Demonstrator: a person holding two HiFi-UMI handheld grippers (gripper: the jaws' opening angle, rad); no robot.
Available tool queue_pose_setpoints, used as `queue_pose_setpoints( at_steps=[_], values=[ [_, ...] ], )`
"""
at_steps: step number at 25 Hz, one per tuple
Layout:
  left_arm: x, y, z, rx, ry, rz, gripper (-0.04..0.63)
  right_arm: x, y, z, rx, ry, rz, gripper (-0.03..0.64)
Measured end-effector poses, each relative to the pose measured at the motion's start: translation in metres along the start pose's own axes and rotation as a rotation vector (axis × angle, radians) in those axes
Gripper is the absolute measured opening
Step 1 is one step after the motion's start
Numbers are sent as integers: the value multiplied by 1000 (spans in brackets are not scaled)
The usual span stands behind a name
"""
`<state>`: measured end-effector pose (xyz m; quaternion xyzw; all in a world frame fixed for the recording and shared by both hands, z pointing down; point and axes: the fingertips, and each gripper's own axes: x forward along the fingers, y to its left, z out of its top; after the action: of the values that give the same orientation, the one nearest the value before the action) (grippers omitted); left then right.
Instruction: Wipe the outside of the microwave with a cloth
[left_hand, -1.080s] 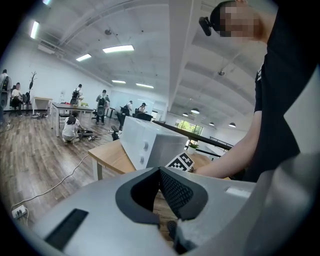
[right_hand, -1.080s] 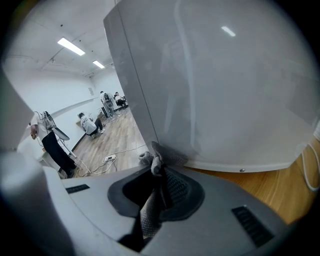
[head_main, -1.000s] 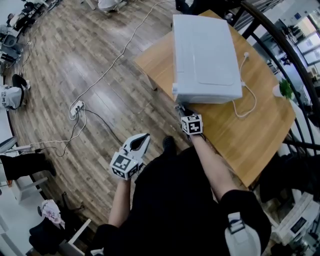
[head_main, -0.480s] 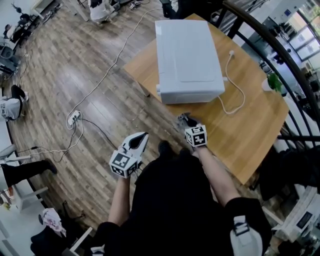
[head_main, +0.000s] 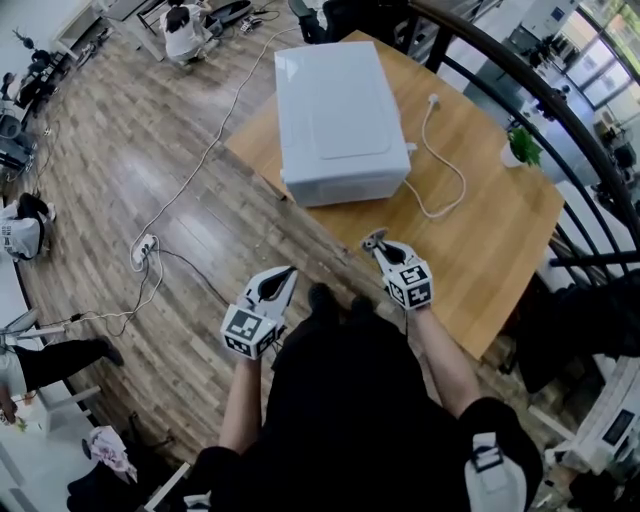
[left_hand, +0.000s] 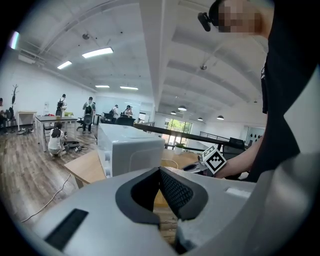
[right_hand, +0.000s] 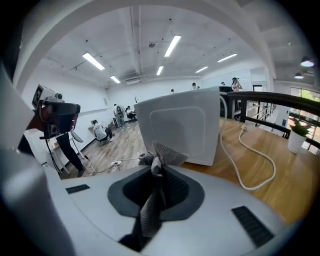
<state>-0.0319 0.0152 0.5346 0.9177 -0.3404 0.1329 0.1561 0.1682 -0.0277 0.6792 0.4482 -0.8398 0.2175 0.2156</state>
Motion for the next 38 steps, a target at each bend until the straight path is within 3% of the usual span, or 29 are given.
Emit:
queue_pose_setpoints(
  at_steps=[6,20,38],
  values=[
    [10,-25,8,21,6,-5,0,-46,-7,12,57,-87,34,32],
    [47,-79,6,27,1,-26,0,-108,-19,25,-63,-154,63,25],
    [56,-90,7,21,-5,-14,0,-121,-16,30,-134,-144,65,21]
  ],
)
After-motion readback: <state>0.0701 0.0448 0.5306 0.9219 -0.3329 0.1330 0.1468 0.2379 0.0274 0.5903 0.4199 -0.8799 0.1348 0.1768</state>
